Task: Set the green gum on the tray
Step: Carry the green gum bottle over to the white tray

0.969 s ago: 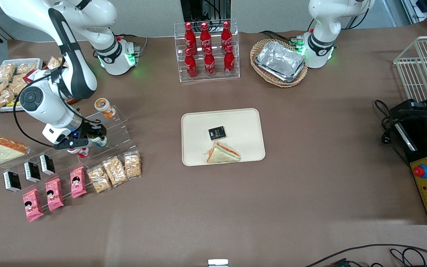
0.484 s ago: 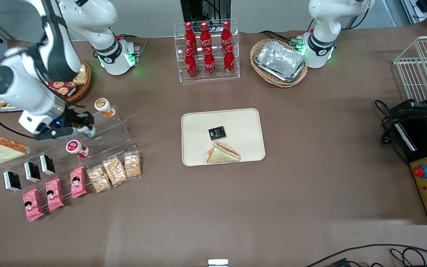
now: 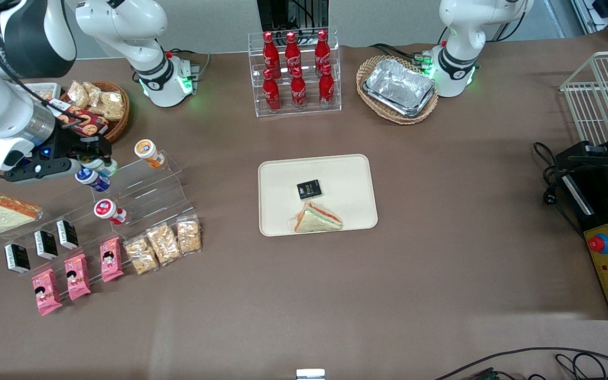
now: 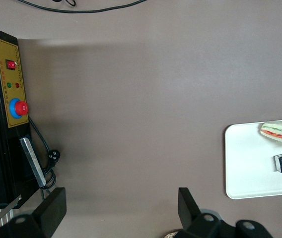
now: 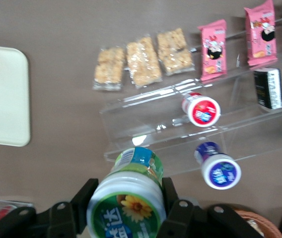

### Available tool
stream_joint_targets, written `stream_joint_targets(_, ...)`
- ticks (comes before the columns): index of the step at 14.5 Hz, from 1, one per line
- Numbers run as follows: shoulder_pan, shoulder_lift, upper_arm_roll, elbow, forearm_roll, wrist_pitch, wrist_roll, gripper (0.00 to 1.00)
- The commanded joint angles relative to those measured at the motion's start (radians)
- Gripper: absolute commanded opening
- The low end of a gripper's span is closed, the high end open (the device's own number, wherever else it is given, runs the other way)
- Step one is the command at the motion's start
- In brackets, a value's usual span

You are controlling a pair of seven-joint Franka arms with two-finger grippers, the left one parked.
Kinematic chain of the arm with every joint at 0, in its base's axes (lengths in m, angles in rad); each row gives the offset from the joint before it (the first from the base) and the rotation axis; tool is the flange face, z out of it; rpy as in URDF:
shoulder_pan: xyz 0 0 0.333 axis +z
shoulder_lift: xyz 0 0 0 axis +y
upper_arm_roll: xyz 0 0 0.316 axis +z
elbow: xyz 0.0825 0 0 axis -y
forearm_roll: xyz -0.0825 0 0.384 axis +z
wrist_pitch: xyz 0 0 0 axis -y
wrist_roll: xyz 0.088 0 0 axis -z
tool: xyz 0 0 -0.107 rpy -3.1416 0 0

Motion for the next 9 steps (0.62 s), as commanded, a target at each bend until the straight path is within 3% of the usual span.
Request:
stream_joint_targets(1,0.007,0.031,0.119,0.070,0.026,-0.051,0.185,0.00)
stream_joint_targets(6,0.065,0.097,0.327,0.128,0.091,-0.036,0.619,0.00)
stream_joint_targets(9,0.162,0.187,0.369,0.165,0.089,0.050,0.836,0.00)
